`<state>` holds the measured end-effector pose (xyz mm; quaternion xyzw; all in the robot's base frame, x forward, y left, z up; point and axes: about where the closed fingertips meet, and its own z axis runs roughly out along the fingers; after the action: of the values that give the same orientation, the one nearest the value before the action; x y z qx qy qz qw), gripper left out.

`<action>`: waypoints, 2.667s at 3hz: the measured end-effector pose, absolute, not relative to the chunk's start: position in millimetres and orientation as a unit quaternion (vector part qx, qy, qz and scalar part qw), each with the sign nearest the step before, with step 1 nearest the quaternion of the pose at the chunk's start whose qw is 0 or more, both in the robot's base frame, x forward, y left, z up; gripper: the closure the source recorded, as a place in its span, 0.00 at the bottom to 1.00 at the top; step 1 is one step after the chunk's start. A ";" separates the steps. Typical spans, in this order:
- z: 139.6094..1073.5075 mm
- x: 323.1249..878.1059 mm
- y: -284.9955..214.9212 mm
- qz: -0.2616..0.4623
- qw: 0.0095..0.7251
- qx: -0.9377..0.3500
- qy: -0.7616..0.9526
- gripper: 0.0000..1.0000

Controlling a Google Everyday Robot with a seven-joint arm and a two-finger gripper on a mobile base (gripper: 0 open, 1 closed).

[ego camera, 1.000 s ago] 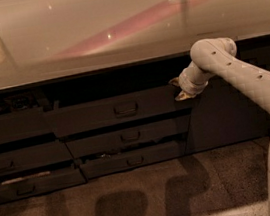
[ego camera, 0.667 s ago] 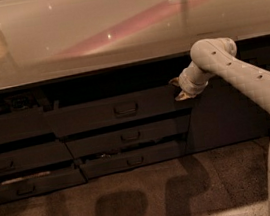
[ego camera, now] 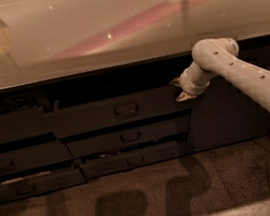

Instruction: Open top drawer

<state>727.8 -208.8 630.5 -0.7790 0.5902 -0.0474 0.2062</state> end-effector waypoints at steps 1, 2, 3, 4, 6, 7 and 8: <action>631.5 727.7 -208.8 -0.047 0.206 -0.779 0.590 1.00; 628.6 721.6 -210.4 -0.047 0.208 -0.781 0.586 1.00; 630.5 721.7 -210.1 -0.047 0.208 -0.781 0.586 1.00; 628.3 715.2 -211.0 -0.047 0.209 -0.784 0.583 1.00; 628.0 708.1 -211.9 -0.047 0.208 -0.786 0.580 1.00; 630.3 708.0 -211.8 -0.047 0.208 -0.786 0.580 1.00; 628.3 700.7 -213.6 -0.046 0.207 -0.789 0.577 1.00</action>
Offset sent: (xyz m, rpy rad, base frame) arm -0.1279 -0.0487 -0.0935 0.0576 -0.0635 0.1696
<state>700.7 -213.6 628.3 -0.7887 0.5769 -0.0459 0.2073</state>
